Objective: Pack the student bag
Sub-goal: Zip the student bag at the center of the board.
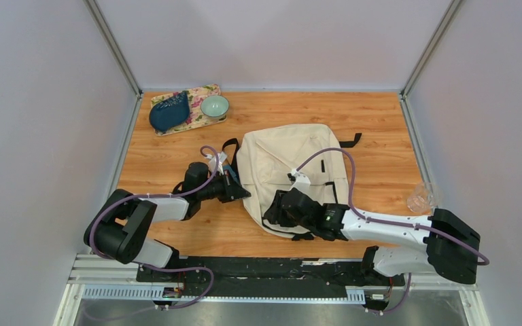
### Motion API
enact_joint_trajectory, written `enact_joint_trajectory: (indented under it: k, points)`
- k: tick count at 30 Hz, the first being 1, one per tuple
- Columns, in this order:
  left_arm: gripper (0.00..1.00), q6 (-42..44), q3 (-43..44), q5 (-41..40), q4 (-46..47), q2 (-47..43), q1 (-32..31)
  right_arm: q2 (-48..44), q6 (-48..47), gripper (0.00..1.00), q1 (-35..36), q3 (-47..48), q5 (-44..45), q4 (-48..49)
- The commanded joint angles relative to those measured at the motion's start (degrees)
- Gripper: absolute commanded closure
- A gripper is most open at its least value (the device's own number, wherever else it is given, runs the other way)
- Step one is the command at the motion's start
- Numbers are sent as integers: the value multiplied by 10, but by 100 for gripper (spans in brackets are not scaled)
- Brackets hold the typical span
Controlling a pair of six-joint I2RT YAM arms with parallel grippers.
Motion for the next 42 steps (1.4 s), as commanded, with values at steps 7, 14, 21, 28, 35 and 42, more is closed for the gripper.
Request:
enact_joint_trajectory:
  k: [7,14,21,28,35,42]
  points:
    - [100,-18,-6,17,69,-21,3,28,76,57,-1,-4,43,76]
    - [100,-20,-8,18,72,-27,4,63,87,60,-1,-7,54,133]
    - [100,-21,-10,17,72,-30,3,99,104,74,-4,-16,72,169]
    - [100,-20,-14,15,72,-30,3,81,102,99,-3,-30,96,168]
    - [100,-18,-15,9,69,-24,3,48,44,100,-2,-38,84,182]
    - [100,1,3,-17,35,-13,5,-4,-123,100,9,-46,-63,239]
